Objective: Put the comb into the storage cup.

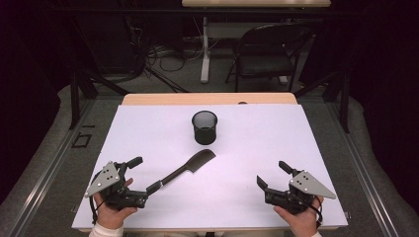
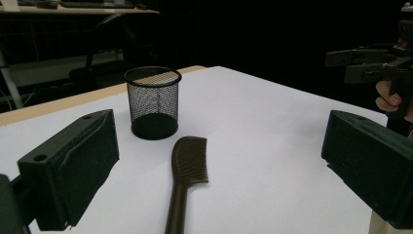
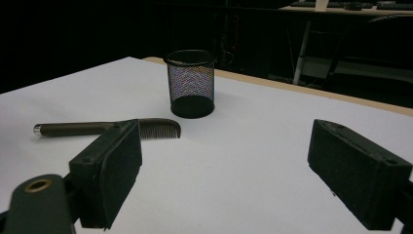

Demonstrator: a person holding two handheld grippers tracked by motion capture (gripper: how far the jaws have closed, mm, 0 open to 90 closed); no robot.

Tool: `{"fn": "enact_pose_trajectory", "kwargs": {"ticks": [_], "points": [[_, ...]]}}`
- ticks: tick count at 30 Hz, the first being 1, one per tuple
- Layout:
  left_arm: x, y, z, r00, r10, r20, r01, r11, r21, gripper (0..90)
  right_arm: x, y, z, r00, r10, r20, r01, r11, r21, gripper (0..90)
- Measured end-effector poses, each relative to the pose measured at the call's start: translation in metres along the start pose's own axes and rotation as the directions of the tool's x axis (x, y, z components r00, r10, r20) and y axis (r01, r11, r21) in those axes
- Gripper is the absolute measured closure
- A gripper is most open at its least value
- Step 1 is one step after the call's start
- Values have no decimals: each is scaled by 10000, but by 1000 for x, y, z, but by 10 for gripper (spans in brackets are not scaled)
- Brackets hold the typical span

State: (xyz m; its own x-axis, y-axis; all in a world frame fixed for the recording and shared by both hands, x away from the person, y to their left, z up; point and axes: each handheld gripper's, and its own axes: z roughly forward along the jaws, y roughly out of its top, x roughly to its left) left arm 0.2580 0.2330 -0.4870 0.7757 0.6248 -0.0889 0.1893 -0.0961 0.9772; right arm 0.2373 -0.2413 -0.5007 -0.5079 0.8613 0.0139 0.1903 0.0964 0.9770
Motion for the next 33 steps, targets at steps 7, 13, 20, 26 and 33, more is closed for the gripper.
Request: {"fn": "enact_pose_trajectory", "kwargs": {"ticks": [7, 13, 20, 26, 33], "points": [[2, -5, 3, 9998, -150, 94, 147, 9996, 259, 3, 0, -3, 2, 9999, -95, -33, 95, 9999, 117, 140], [5, -5, 5, 9996, -267, 53, 263, 9979, 593, 3, 1, -3, 4, 9998, -169, -98, 171, 9998, 137, 140], [7, -7, 6, 9990, -350, -262, 374, 9946, 964, 3, 2, -4, 4, 9996, -218, -200, 223, 9995, 229, 141], [8, -3, 11, 9985, -514, -173, 531, 9914, 1197, 3, 1, -5, 4, 9997, -168, -187, 173, 9994, 285, 143], [7, 6, 17, 9967, -806, 52, 788, 9842, 1589, 5, -1, -5, 5, 9998, -134, -168, 140, 9991, 390, 144]]}}
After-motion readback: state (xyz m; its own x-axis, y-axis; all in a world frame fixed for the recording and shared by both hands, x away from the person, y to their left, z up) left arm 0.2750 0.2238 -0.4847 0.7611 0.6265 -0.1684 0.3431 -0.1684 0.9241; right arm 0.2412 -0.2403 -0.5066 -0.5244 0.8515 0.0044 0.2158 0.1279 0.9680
